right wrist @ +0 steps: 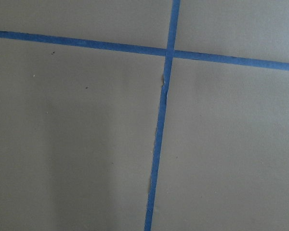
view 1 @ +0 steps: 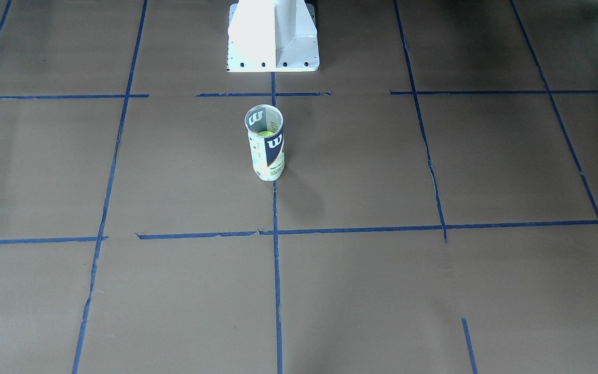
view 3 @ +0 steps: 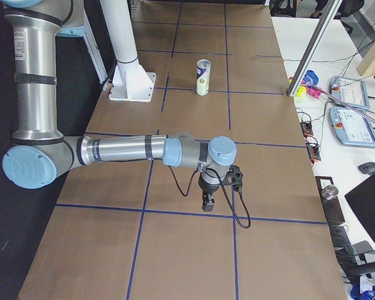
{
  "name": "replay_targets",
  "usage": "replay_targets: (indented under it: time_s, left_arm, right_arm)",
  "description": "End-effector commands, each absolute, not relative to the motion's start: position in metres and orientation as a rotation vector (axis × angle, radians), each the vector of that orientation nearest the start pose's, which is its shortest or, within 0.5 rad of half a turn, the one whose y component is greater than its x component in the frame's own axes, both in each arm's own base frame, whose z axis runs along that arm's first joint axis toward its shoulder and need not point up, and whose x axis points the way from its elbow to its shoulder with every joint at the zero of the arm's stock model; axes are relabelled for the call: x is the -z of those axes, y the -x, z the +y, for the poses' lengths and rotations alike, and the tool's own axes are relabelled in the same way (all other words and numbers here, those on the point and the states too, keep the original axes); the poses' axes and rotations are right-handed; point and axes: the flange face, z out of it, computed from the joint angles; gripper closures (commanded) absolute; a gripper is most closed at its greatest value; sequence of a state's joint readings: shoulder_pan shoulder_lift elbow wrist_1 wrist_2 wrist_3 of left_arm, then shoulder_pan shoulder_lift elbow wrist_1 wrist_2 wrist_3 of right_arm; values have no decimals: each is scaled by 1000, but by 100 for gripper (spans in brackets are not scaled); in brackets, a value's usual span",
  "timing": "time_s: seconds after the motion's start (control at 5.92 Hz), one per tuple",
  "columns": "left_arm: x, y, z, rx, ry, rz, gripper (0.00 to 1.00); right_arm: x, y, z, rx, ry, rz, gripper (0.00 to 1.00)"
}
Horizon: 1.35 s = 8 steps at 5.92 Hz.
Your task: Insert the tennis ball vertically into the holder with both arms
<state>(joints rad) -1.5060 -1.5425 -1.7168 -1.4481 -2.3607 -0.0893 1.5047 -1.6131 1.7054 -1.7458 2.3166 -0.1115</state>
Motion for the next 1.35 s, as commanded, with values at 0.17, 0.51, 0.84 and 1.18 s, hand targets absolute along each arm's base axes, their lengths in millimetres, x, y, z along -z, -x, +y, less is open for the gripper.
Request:
replay_targets:
  time_s: [0.17, 0.51, 0.84, 1.18]
  left_arm:
    - [-612, 29, -476, 16, 59, 788, 0]
    - [-612, 28, -479, 13, 58, 786, 0]
    - [-615, 28, -478, -9, 54, 787, 0]
    - [-645, 28, -476, -52, 85, 788, 0]
  right_arm:
    - [-627, -34, -476, 137, 53, -747, 0]
    - [-627, -33, -477, 138, 54, -765, 0]
    - [-622, -32, -482, 141, 44, -764, 0]
    - [-627, -33, -477, 137, 52, -762, 0]
